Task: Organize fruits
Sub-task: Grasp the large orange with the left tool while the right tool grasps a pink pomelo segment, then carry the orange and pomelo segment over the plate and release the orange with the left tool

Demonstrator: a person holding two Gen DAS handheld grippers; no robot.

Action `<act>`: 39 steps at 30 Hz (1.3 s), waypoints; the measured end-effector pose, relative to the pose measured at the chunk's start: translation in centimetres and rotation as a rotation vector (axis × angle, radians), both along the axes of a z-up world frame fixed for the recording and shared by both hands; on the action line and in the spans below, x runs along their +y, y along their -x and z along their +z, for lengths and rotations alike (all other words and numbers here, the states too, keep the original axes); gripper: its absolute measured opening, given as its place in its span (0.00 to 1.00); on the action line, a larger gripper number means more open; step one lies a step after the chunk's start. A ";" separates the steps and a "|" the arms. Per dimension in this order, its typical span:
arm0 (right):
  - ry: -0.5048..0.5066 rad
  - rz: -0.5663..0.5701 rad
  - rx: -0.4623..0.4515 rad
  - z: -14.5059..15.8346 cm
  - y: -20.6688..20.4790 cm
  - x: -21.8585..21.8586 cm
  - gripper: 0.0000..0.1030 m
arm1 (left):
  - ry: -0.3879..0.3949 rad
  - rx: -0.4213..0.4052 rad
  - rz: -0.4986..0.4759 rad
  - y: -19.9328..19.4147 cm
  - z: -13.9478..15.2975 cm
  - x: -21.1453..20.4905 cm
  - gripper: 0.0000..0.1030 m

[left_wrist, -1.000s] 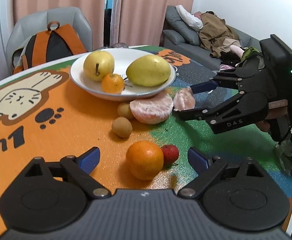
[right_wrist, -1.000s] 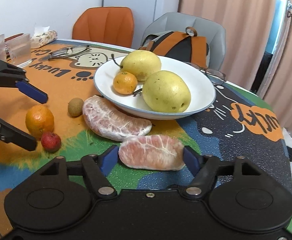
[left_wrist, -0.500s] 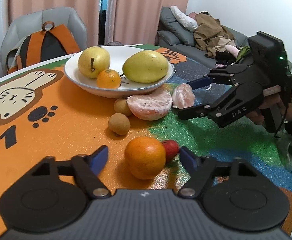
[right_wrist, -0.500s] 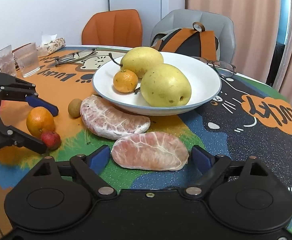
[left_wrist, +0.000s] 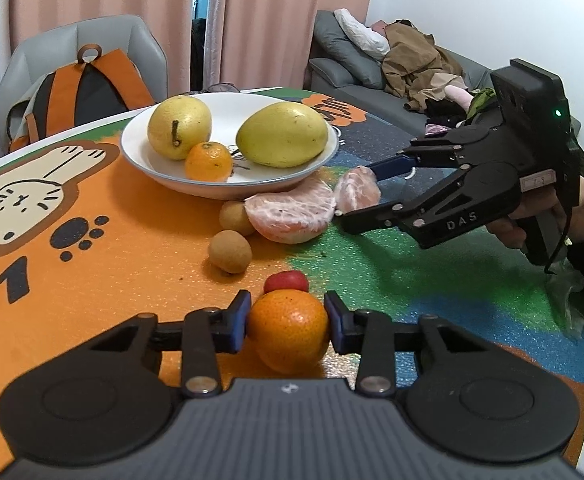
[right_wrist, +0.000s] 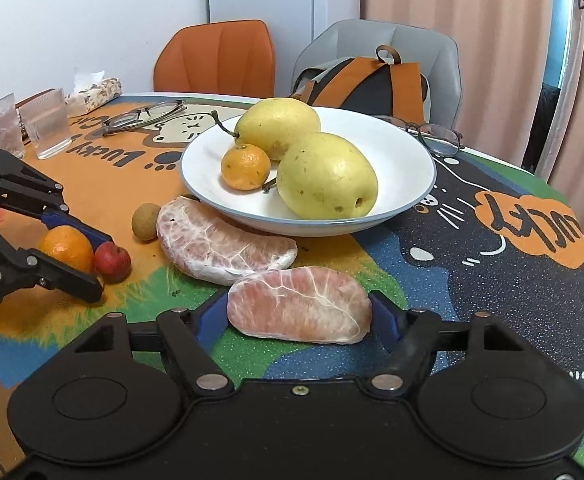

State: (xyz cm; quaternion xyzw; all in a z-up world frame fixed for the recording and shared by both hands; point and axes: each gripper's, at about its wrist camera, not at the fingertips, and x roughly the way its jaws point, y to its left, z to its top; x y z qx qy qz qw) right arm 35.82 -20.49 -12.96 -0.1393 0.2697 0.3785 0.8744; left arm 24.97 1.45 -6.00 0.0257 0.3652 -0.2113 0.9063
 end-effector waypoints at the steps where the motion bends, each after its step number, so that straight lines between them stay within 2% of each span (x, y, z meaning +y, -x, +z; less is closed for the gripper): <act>1: 0.001 0.001 -0.003 0.0 0.0 0.0 0.68 | -0.003 -0.003 0.000 0.1 0.0 -0.1 0.37; 13: -0.078 0.003 0.045 0.2 -0.4 -0.9 0.67 | 0.001 -0.043 0.003 0.5 1.7 0.1 0.37; 26: -0.070 0.008 0.012 0.9 0.5 -1.0 0.67 | 0.006 -0.052 0.028 0.0 1.9 0.4 0.37; 39: -0.086 0.015 -0.041 3.3 1.3 -1.3 0.67 | 0.028 -0.129 0.077 -2.6 3.9 0.4 0.36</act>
